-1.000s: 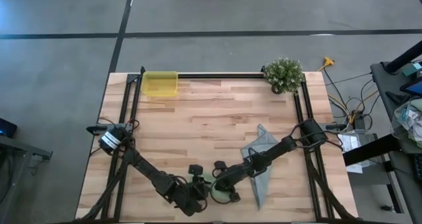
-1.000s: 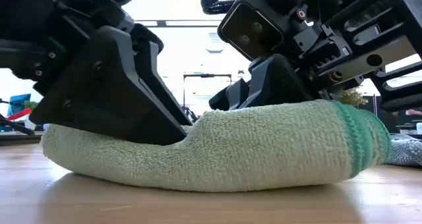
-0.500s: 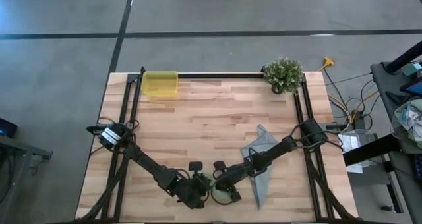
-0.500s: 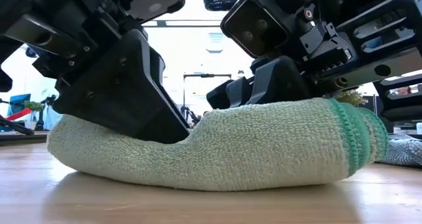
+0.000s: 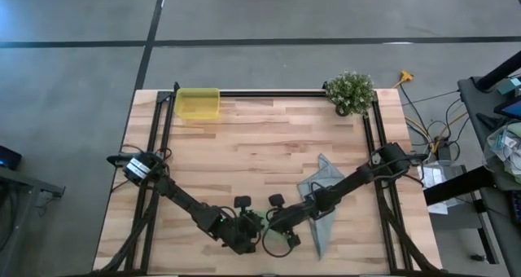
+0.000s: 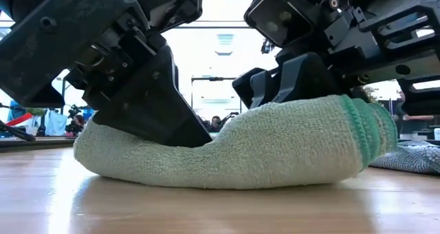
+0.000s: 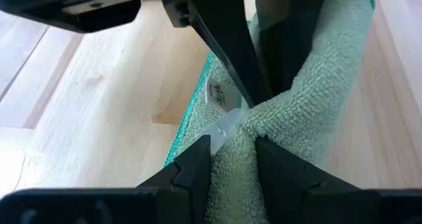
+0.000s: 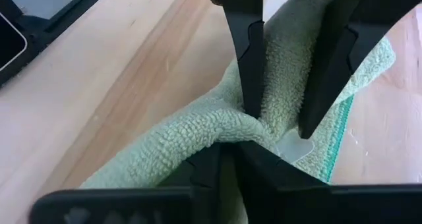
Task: Roll microfiber towels into tight, uniform cylinder then place into a basket
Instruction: Roll the green towel
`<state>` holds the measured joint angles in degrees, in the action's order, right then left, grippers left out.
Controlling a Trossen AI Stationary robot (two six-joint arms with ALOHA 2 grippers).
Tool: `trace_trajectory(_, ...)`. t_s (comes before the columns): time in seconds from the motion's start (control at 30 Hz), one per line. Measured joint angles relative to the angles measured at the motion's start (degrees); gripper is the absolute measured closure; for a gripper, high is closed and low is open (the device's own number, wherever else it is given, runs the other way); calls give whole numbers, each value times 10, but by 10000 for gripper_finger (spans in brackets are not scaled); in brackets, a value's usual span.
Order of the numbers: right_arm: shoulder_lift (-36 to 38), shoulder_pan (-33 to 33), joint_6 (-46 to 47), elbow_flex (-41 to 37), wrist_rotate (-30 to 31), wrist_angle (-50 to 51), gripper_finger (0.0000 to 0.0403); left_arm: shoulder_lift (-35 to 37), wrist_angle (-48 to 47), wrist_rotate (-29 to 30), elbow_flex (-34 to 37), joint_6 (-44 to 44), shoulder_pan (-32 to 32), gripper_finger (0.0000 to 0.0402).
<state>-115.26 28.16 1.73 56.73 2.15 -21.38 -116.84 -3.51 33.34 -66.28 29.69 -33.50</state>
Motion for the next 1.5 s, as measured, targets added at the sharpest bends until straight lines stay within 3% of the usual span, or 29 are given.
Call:
trace_trajectory(0.4,55,8,-5,0,4,44,264,0,-2,-16,2,0,11,301)
trace_trajectory(0.73,130,28,-8,-1,9,110,268,0,-4,-32,7,2,25,301)
trace_trajectory(0.93,143,59,-74,-1,101,180,278,0,19,-72,26,2,37,301)
trace_trajectory(1.13,136,133,-230,-1,267,213,280,0,51,-85,45,2,41,301)
trace_trajectory(1.23,134,171,-252,2,321,185,280,0,51,-88,45,2,42,301)
trace_trajectory(1.33,130,186,-209,14,324,124,281,0,51,-91,45,20,46,301)
trace_trajectory(1.5,103,186,-176,18,305,115,293,0,50,-103,45,30,50,301)
